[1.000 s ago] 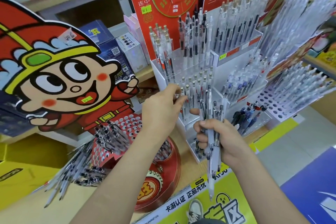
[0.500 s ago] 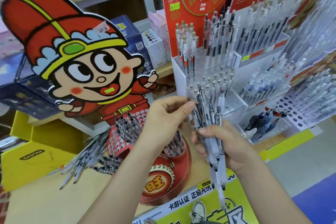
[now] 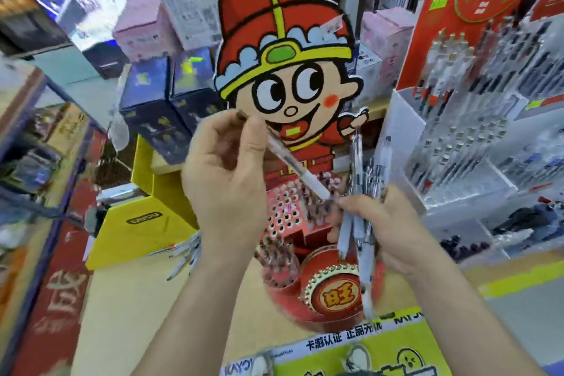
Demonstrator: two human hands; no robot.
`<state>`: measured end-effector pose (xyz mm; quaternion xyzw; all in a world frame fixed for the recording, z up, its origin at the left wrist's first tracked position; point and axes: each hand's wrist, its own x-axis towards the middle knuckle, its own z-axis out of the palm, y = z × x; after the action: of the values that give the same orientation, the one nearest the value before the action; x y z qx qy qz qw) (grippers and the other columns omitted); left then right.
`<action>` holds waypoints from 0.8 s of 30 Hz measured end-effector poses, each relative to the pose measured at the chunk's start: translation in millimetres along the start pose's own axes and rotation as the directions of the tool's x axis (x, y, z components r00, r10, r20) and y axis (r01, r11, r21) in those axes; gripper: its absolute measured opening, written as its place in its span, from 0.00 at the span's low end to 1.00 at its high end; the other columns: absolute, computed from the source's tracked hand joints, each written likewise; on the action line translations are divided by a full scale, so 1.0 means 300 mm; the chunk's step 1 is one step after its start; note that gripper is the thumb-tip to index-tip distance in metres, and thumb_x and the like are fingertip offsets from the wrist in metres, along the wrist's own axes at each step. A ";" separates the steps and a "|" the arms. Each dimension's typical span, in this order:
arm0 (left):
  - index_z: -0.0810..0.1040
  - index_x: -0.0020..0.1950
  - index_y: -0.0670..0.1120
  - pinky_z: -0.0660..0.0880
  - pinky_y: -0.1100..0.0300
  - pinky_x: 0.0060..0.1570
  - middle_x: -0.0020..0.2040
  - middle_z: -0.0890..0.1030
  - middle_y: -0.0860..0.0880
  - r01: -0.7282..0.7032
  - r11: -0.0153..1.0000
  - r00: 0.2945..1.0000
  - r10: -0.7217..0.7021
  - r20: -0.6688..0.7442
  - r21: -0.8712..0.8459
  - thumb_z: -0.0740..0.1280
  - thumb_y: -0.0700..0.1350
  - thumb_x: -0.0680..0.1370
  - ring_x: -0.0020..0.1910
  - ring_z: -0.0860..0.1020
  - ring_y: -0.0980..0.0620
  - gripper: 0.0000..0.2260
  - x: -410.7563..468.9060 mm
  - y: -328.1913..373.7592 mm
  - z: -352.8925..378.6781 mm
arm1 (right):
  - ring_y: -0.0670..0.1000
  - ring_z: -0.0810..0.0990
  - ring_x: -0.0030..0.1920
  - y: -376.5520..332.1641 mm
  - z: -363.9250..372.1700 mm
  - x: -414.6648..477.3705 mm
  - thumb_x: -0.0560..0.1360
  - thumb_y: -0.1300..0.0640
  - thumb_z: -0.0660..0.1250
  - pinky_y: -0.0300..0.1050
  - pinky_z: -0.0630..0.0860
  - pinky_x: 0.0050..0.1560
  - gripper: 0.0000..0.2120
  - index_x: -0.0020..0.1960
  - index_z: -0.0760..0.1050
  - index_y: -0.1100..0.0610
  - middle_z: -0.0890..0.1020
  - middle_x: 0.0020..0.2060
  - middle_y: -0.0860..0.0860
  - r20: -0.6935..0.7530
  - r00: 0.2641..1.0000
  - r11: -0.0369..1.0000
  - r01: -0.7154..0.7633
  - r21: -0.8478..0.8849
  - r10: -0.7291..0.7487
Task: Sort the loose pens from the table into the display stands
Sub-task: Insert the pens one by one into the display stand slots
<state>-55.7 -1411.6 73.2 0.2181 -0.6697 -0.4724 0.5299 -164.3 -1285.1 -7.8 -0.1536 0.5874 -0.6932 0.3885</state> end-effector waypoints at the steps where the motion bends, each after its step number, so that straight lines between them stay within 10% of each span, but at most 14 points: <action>1: 0.75 0.45 0.50 0.79 0.61 0.37 0.37 0.81 0.58 -0.037 0.999 0.999 0.037 -0.016 -0.002 0.67 0.43 0.78 0.37 0.80 0.59 0.03 0.024 -0.003 -0.056 | 0.59 0.79 0.27 0.008 0.027 -0.005 0.76 0.68 0.65 0.49 0.79 0.29 0.11 0.36 0.77 0.61 0.80 0.28 0.58 -0.009 0.999 0.999 0.034 -0.006 -0.034; 5: 0.77 0.48 0.50 0.81 0.45 0.43 0.40 0.83 0.52 0.001 1.000 0.998 0.000 0.069 -0.022 0.67 0.45 0.78 0.41 0.83 0.47 0.00 0.078 -0.106 -0.288 | 0.55 0.73 0.23 0.040 0.158 -0.020 0.73 0.65 0.68 0.45 0.73 0.26 0.04 0.39 0.76 0.62 0.75 0.26 0.57 -0.012 0.998 0.990 0.068 0.124 -0.067; 11: 0.78 0.46 0.50 0.79 0.63 0.42 0.38 0.84 0.56 0.275 0.961 0.939 -0.263 0.224 -0.026 0.68 0.42 0.74 0.38 0.82 0.55 0.03 0.032 -0.305 -0.493 | 0.52 0.72 0.24 0.094 0.343 -0.047 0.68 0.62 0.66 0.43 0.72 0.25 0.04 0.42 0.74 0.59 0.73 0.26 0.53 -0.160 0.987 0.942 0.071 0.327 -0.019; 17: 0.80 0.43 0.57 0.80 0.57 0.41 0.38 0.83 0.51 0.404 0.914 0.862 -0.373 0.342 -0.022 0.68 0.45 0.71 0.37 0.82 0.49 0.06 -0.071 -0.419 -0.578 | 0.53 0.73 0.26 0.153 0.378 -0.124 0.69 0.61 0.67 0.44 0.73 0.28 0.04 0.36 0.76 0.56 0.74 0.27 0.53 -0.414 0.901 0.925 0.261 0.276 -0.131; 24: 0.78 0.47 0.60 0.79 0.45 0.44 0.40 0.82 0.54 0.285 0.951 0.797 -0.305 0.521 0.120 0.68 0.51 0.74 0.41 0.82 0.51 0.04 -0.168 -0.490 -0.544 | 0.49 0.73 0.27 0.215 0.371 -0.186 0.79 0.65 0.58 0.39 0.72 0.28 0.19 0.33 0.77 0.53 0.74 0.28 0.50 -0.607 0.794 0.793 0.395 0.464 -0.039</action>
<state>80.5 -1504.5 -80.5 0.1891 -0.7563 -0.5790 0.2389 -30.4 -1322.7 -25.0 0.1133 0.4182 -0.8909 0.1365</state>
